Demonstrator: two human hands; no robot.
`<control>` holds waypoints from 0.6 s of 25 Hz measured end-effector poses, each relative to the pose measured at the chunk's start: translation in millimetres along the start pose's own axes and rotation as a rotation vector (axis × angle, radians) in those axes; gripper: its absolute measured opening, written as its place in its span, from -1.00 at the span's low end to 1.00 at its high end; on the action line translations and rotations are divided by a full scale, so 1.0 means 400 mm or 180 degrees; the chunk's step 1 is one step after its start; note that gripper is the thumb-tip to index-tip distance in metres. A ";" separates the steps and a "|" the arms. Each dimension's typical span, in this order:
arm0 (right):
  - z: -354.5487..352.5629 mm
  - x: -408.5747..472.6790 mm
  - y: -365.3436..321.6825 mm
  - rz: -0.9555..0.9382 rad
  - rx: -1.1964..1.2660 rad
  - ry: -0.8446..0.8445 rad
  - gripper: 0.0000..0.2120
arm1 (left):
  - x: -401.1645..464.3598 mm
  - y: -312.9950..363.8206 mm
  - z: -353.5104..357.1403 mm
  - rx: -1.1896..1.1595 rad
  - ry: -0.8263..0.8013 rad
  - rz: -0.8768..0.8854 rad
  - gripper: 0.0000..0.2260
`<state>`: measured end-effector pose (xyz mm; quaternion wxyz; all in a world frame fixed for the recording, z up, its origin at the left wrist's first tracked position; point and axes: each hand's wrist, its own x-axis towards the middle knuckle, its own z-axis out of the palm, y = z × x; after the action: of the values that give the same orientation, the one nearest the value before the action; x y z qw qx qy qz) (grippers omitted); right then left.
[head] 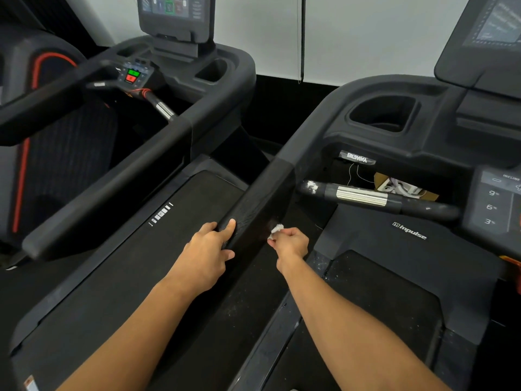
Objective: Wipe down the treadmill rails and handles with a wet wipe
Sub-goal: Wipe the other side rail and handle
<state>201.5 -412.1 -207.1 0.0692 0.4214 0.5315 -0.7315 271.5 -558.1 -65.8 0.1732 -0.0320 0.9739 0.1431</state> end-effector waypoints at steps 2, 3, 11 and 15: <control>-0.007 0.016 -0.009 0.0196 -0.0078 0.0008 -0.84 | 0.001 0.000 0.001 0.0009 0.0001 -0.0005 -0.40; -0.014 0.016 -0.010 0.0178 -0.0071 -0.0031 -0.84 | 0.003 -0.002 0.002 0.0016 -0.0005 -0.0009 -0.40; -0.010 -0.003 -0.004 -0.0600 -0.1097 -0.0164 -0.81 | 0.005 -0.005 0.004 -0.0017 -0.0062 -0.0012 -0.39; -0.046 -0.001 -0.030 -0.0427 -0.0568 -0.0378 -0.75 | 0.008 -0.009 0.001 0.0005 -0.0064 -0.0003 -0.38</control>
<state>205.1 -391.6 -199.7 0.0887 0.3330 0.6165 -0.7079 269.2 -561.4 -68.2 0.1831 -0.0309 0.9722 0.1425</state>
